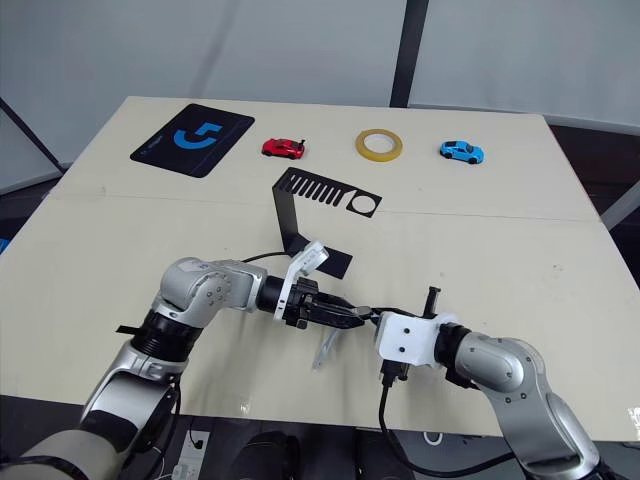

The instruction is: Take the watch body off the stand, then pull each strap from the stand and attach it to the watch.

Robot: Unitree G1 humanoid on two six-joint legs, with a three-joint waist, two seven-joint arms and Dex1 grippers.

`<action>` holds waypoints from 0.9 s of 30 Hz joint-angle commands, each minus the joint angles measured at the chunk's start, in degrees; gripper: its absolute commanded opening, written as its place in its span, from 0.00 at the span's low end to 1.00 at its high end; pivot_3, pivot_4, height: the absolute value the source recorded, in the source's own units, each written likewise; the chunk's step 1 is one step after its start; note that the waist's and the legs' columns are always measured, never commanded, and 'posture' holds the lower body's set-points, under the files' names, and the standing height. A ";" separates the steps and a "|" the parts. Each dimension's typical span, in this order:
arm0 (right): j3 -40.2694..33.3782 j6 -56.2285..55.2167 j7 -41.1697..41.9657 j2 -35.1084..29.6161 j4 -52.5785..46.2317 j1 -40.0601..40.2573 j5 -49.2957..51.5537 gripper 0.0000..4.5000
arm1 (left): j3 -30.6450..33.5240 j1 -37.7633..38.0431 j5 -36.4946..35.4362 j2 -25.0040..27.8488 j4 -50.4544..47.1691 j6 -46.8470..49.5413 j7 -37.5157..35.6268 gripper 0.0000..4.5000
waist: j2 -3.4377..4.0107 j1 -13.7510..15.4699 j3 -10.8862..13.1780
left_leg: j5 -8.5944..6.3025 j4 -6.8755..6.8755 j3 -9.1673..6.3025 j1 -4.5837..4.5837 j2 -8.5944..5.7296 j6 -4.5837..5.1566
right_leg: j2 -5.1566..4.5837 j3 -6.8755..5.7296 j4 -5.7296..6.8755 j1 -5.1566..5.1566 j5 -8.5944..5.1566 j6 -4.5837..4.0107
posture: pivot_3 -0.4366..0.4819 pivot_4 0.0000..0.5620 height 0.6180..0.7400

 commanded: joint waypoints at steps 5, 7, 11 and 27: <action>1.36 -2.18 1.12 0.78 -7.26 0.18 4.08 0.00 | -0.26 0.03 0.78 -0.44 -0.95 -0.57 1.22 0.37 | 0.00 0.00 0.00 | 0.00 0.00 0.00 0.00 0.00 0.01 | 0.00 0.00 0.00 0.00 0.00 0.00 | 0.48 0.27 1.00; 0.21 -1.13 0.87 1.47 -7.72 0.63 5.79 0.00 | -0.32 0.05 0.61 -0.23 -1.52 -1.14 0.63 0.37 | 0.00 0.01 0.00 | 0.00 0.00 0.00 0.00 0.00 0.00 | 0.00 0.00 0.00 0.00 0.00 0.00 | 0.48 0.27 1.00; -2.09 -2.48 2.19 -0.70 -7.64 2.23 6.90 0.33 | -0.34 0.35 0.75 0.89 -3.34 -4.97 -1.70 0.37 | 0.00 -0.01 0.00 | 0.00 -0.01 0.00 0.00 0.01 0.00 | 0.00 0.00 0.00 0.00 0.00 0.00 | 0.48 0.27 1.00; -27.89 -24.14 6.70 -0.23 2.65 19.60 28.24 0.99 | 3.71 7.01 22.33 5.00 5.73 -96.33 -17.03 0.37 | -0.07 0.19 0.04 | -0.10 -0.06 0.10 0.04 0.02 0.17 | -0.04 0.01 -0.10 0.06 0.01 0.01 | 0.48 0.27 1.00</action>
